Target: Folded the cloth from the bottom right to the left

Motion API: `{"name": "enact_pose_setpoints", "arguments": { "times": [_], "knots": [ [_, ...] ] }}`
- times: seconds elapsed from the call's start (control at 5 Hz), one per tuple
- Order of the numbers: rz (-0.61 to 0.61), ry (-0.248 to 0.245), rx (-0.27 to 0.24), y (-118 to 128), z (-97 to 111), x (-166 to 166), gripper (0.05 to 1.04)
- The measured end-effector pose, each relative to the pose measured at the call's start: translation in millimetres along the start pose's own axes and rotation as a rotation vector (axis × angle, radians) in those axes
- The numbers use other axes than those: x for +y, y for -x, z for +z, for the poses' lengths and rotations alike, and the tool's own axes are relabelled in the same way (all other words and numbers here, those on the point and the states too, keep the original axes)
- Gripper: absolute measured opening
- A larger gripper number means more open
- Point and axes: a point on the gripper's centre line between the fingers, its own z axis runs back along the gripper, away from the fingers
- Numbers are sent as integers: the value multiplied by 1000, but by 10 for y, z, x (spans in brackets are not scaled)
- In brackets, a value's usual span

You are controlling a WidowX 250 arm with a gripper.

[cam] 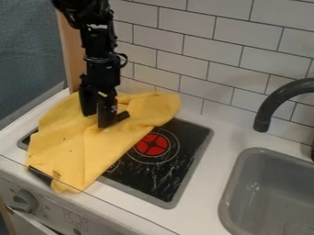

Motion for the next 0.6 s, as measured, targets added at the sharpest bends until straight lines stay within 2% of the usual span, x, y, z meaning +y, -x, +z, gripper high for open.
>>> {"name": "enact_pose_setpoints", "arguments": {
  "times": [0.4,0.6],
  "knots": [
    [2,-16,-78,69,428,16,999],
    [-7,-49,-112,71,599,24,999]
  ]
}}
